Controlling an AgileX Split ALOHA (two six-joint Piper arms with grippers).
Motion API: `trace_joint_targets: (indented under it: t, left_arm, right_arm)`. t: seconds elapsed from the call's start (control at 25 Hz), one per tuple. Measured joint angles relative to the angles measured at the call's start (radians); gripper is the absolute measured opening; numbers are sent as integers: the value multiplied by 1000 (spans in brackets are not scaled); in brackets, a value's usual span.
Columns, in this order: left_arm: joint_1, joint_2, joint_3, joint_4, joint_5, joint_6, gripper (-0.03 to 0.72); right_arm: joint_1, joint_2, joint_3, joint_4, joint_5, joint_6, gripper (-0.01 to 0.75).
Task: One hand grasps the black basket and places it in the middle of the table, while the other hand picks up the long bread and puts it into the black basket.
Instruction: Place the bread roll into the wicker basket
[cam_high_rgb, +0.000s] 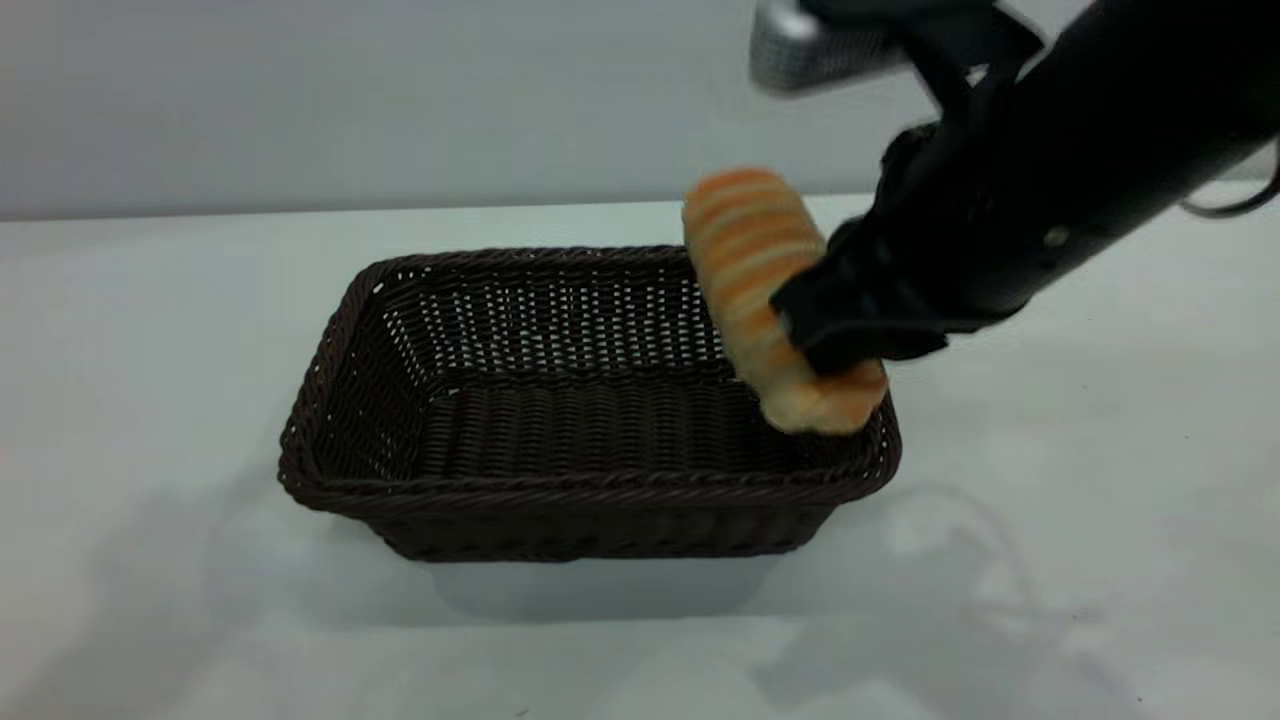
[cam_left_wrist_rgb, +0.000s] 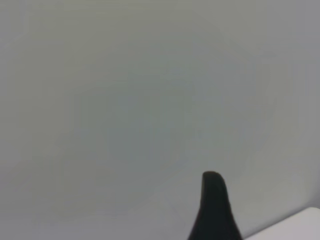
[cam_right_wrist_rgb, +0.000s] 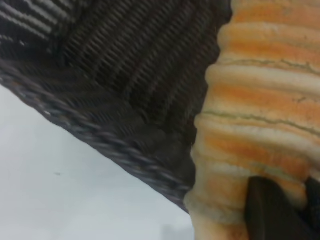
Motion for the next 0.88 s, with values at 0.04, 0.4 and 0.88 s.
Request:
trace_joint_targets:
  t: [0.04, 0.4, 0.88]
  left_arm:
    - [0, -6, 0, -1, 13, 9, 594]
    - [0, -38, -1, -4, 46, 46, 594]
    - [0, -38, -1, -4, 49, 47, 594]
  right_arm:
    - [0, 19, -12, 3, 0, 0, 35]
    - [30, 134, -212, 4, 28, 0, 37]
    - [30, 152, -220, 17, 62, -3, 526]
